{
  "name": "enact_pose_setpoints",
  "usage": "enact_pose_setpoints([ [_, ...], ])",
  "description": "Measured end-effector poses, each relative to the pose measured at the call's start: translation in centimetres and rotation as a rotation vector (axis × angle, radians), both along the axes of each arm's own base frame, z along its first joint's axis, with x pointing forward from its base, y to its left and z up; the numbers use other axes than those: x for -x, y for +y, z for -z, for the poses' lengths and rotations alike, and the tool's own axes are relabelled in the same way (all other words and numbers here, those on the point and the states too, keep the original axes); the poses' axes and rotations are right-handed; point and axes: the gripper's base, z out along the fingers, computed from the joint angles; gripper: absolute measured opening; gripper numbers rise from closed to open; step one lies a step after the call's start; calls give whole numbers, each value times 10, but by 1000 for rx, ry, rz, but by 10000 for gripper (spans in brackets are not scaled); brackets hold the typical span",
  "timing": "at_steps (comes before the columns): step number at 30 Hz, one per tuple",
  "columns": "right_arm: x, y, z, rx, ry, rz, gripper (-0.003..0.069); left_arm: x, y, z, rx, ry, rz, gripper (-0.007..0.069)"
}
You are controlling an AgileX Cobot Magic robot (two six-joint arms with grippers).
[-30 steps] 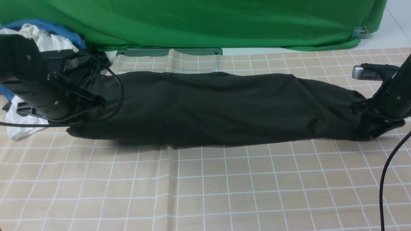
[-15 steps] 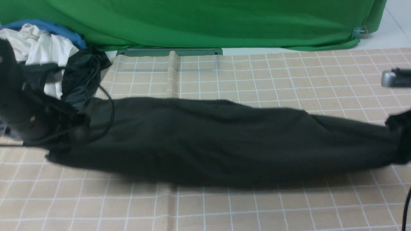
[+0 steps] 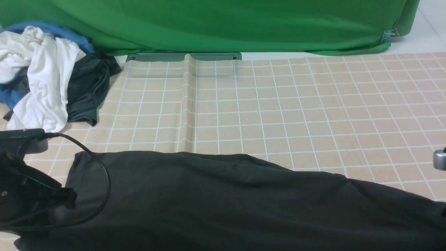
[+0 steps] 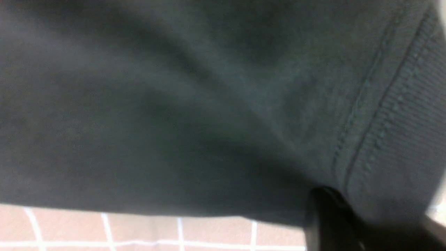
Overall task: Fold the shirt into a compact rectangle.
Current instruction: 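Pull the folded dark garment lengthwise by its ends to straighten it flat on the table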
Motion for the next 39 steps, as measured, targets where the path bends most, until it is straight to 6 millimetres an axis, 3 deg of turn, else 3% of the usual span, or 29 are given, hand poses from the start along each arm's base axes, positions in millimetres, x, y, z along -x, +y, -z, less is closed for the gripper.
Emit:
enact_pose_setpoints([
  [4,1,-2,1,20,2,-1,348,0,2,0,-23,1,8,156],
  [6,1,-2,0,21,5,5,424,0,4,0,-46,1,20,259],
  [10,-8,0,-11,-7,-35,35,470,-5,5,-7,-60,-25,26,425],
  [14,-24,8,-29,-81,-178,54,477,-14,-2,-16,16,-100,2,474],
  [18,-40,25,-37,-144,-293,-20,481,-21,-16,-17,128,-165,26,435],
  [22,-58,51,-22,-131,-295,-186,505,-26,-37,-1,160,-109,99,258],
  [28,-69,73,7,-113,-241,-318,517,-37,-47,34,149,21,114,35],
  [31,-72,74,12,-107,-248,-329,491,-41,-46,43,134,38,118,16],
  [33,-76,73,16,-90,-267,-340,421,-45,-45,51,118,43,126,15],
  [39,-79,70,18,-52,-287,-373,74,-48,-45,56,114,37,127,16],
])
